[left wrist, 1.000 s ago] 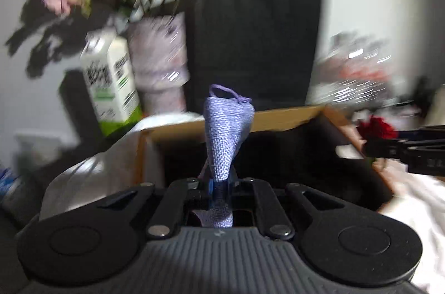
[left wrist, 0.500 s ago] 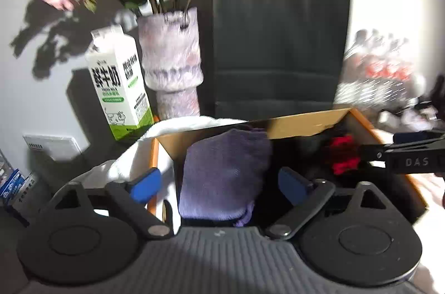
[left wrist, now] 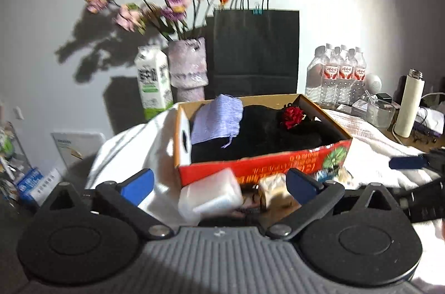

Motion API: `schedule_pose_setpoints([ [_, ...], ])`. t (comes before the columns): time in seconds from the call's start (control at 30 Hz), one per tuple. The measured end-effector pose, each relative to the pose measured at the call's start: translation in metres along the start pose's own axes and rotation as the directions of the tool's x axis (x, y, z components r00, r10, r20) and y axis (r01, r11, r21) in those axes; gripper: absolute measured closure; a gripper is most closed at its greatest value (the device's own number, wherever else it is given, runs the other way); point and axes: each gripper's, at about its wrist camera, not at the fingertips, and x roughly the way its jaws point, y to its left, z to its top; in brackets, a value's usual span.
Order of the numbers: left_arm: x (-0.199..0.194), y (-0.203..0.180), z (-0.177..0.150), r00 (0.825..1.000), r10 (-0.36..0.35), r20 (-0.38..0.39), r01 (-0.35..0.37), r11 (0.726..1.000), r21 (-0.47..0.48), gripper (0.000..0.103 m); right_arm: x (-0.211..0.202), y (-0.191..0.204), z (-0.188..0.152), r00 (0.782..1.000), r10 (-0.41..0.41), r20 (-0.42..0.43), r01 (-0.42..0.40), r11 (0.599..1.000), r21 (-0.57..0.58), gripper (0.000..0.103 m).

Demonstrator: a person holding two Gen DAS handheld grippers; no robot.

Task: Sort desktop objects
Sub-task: 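Withdraw both tools from the box back toward the table objects, then grasp the plush alpaca with the right tool while the left tool grasps the navy case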

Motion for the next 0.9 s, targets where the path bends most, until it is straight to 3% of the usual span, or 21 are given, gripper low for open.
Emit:
schedule_pose_setpoints([
  [0.13, -0.036, -0.007, -0.032, 0.998, 0.000, 0.062, -0.001, 1.000, 0.018, 0.000, -0.030, 0.024, -0.049, 1.000, -0.022, 0.013, 0.022, 0.999, -0.028, 0.010],
  [0.27, -0.051, -0.015, -0.060, 0.997, 0.028, 0.067, -0.033, 0.996, 0.080, 0.000, -0.051, 0.030, -0.086, 0.999, -0.019, 0.027, 0.018, 1.000, 0.012, 0.008],
  [0.4, -0.057, -0.014, -0.084, 0.998, 0.011, 0.058, -0.016, 0.995, 0.095, 0.000, -0.065, 0.030, -0.112, 0.994, -0.064, 0.083, 0.063, 0.998, 0.022, 0.004],
  [0.53, -0.052, -0.011, -0.098, 1.000, 0.018, -0.004, -0.017, 0.997, 0.080, 0.000, -0.075, 0.025, -0.123, 0.990, -0.028, 0.142, 0.018, 0.998, 0.067, 0.001],
  [0.7, -0.043, -0.002, -0.118, 0.999, -0.007, -0.040, 0.007, 1.000, -0.014, 0.000, -0.080, 0.031, -0.130, 0.986, -0.085, 0.140, 0.083, 0.996, 0.017, 0.001],
  [0.8, -0.029, 0.002, -0.125, 0.997, -0.014, -0.074, 0.011, 0.999, -0.039, 0.000, -0.080, 0.036, -0.129, 0.991, -0.063, 0.121, 0.061, 0.998, 0.024, 0.001],
  [0.9, -0.014, 0.008, -0.125, 0.998, -0.003, -0.055, 0.001, 0.999, -0.034, 0.000, -0.073, 0.038, -0.119, 0.992, -0.017, 0.128, 0.010, 0.999, 0.053, 0.002],
])
